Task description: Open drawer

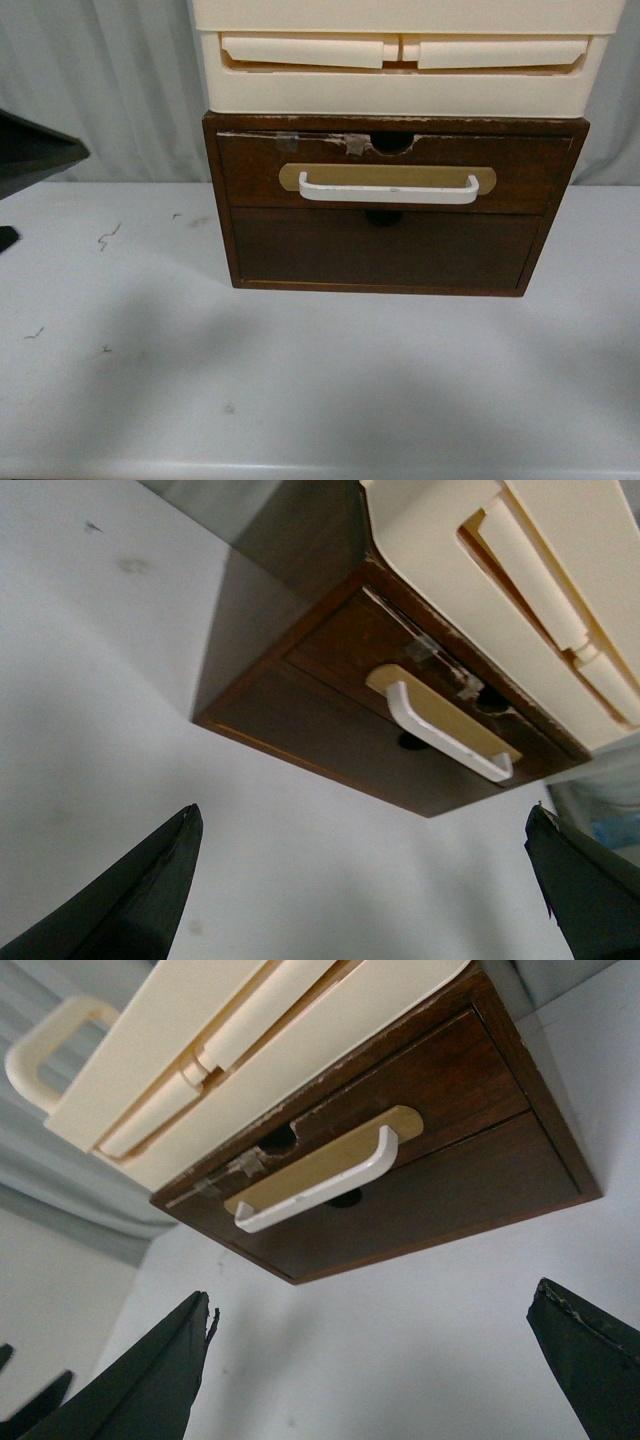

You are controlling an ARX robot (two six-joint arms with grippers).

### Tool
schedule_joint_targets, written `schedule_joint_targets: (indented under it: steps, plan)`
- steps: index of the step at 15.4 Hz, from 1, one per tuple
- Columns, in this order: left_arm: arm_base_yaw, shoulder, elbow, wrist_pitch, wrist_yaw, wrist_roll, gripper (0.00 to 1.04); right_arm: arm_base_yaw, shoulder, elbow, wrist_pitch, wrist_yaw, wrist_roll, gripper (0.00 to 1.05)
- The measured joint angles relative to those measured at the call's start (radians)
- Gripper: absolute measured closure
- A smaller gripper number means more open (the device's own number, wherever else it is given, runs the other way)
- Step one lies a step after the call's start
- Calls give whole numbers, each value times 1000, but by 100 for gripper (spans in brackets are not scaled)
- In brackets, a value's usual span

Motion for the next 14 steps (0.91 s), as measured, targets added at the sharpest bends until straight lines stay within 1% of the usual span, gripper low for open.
schedule_joint_targets:
  steps: [1, 2, 3, 4, 5, 8, 11, 14]
  plan:
    - [-14, 79, 19, 91, 43, -84, 7, 0, 58, 3, 83, -18, 75, 6]
    - [-27, 153, 48, 166, 60, -154, 7, -2, 127, 11, 169, -25, 152, 6]
    - [-48, 275, 95, 277, 87, -262, 7, -2, 260, 43, 307, -16, 264, 6]
    - [-66, 505, 196, 391, 121, -381, 7, 6, 484, 128, 473, 27, 407, 6]
    - [-72, 551, 225, 406, 127, -405, 7, 24, 531, 156, 506, 37, 433, 6]
    - [-84, 650, 301, 426, 142, -458, 7, 66, 659, 229, 542, 71, 483, 6]
    - [-102, 710, 356, 470, 158, -500, 7, 78, 746, 284, 575, 89, 518, 6]
    - [-115, 766, 430, 472, 172, -523, 7, 83, 808, 340, 592, 109, 543, 6]
